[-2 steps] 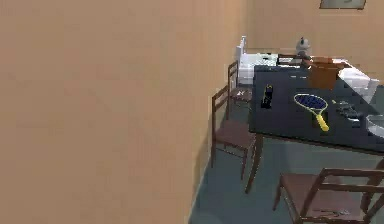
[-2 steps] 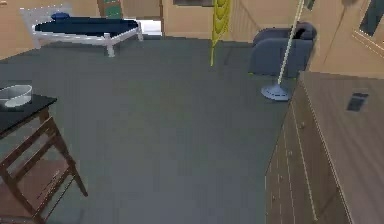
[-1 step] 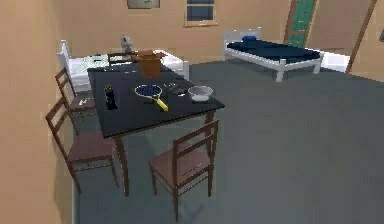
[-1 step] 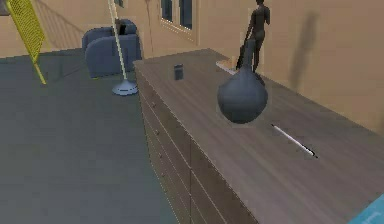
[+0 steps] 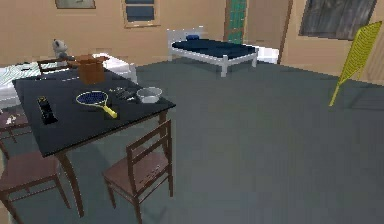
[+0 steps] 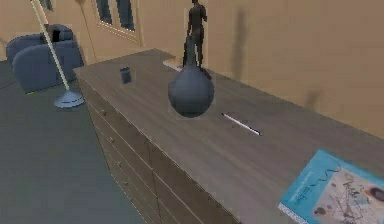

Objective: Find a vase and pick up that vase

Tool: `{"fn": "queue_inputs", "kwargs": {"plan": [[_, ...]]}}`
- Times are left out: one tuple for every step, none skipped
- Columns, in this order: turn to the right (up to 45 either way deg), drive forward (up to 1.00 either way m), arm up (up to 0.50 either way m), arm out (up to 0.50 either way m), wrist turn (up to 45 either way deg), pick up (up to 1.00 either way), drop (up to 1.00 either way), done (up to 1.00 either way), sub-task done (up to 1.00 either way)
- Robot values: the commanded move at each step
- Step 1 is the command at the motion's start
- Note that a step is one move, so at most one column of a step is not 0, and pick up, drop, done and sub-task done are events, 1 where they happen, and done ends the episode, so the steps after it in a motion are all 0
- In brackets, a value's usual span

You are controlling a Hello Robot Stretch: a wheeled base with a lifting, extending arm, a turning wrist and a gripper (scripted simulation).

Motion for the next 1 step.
{"fn": "queue_inputs", "kwargs": {"plan": [[0.0, 0.0, 0.5, 0.0, 0.0, 0.0, 0.0, 0.0, 0.0]]}}
